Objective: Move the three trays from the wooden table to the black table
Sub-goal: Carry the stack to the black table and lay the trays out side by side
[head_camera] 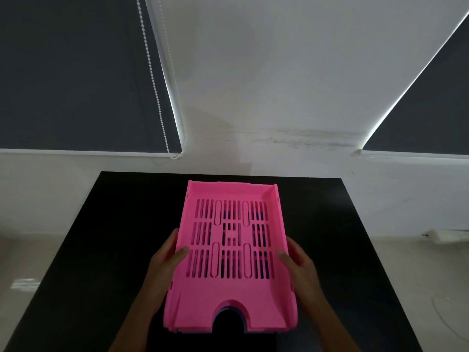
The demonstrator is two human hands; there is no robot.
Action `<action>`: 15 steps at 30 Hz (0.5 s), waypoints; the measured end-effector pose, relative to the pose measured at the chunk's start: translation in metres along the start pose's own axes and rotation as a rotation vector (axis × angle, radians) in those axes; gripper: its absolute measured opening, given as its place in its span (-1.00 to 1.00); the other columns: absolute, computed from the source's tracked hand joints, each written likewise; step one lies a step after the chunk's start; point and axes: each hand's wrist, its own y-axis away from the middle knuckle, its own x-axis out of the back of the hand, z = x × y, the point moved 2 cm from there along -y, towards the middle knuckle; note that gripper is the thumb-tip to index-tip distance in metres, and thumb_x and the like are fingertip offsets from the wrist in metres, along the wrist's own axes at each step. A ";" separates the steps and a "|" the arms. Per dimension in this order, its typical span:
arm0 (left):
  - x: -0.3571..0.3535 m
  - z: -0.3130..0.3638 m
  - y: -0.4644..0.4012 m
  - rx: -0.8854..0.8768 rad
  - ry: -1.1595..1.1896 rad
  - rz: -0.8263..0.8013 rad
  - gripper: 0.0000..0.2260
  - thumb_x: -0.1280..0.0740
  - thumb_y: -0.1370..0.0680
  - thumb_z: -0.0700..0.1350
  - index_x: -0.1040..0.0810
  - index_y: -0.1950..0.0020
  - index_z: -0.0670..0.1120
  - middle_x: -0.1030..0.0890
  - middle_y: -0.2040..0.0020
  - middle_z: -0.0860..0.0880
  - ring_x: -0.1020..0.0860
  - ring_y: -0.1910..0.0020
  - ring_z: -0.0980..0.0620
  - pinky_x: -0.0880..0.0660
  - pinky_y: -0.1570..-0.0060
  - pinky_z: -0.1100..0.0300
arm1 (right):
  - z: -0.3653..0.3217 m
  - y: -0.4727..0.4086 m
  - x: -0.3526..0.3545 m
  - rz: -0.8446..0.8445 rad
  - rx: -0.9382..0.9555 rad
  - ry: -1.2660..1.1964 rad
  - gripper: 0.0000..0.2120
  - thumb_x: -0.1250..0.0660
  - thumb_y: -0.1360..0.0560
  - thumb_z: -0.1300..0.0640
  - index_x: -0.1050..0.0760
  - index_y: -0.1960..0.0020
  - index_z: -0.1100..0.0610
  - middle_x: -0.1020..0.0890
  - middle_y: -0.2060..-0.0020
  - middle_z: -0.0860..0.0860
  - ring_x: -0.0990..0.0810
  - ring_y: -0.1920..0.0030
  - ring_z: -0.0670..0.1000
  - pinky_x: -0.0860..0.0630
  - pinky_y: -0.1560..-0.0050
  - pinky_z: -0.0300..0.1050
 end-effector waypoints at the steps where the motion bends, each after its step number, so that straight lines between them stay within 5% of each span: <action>1: -0.006 0.004 0.002 -0.007 -0.003 -0.007 -0.46 -0.39 -0.50 -0.04 -0.38 -0.47 0.14 -0.68 -0.15 -0.15 -0.68 -0.07 -0.22 -0.56 -0.11 -0.30 | -0.004 0.000 -0.001 -0.015 0.023 0.022 -0.70 -0.33 -0.58 0.14 -0.52 -0.26 -0.13 -0.74 -0.01 -0.03 -0.76 0.01 0.01 -0.68 0.11 -0.07; 6: -0.023 0.013 0.009 -0.043 0.012 0.005 -0.46 -0.42 -0.41 0.05 -0.48 -0.39 0.07 -0.69 -0.10 -0.19 -0.69 -0.03 -0.25 -0.56 -0.08 -0.33 | -0.016 0.005 -0.011 -0.051 0.055 0.051 -0.69 -0.27 -0.61 0.10 -0.51 -0.34 -0.03 -0.73 -0.07 0.00 -0.75 -0.02 0.04 -0.68 0.01 0.01; 10: -0.034 0.020 0.013 -0.071 0.023 0.003 -0.15 -0.57 -0.11 0.33 -0.52 -0.36 0.08 -0.70 -0.10 -0.17 -0.69 -0.02 -0.21 -0.61 -0.02 -0.21 | -0.035 0.002 0.003 -0.068 0.092 0.078 -0.72 -0.22 -0.64 0.15 -0.56 -0.28 -0.05 -0.73 -0.08 0.03 -0.74 -0.03 0.05 -0.67 -0.04 0.04; 15: -0.076 0.028 0.011 -0.117 0.024 0.022 -0.31 -0.51 -0.31 0.24 -0.48 -0.41 0.11 -0.67 -0.21 -0.13 -0.66 -0.12 -0.19 -0.56 -0.15 -0.26 | -0.059 0.000 0.042 -0.061 0.119 0.063 -0.72 -0.20 -0.65 0.13 -0.64 -0.19 -0.11 -0.74 0.01 0.11 -0.73 0.04 0.13 -0.66 -0.02 0.11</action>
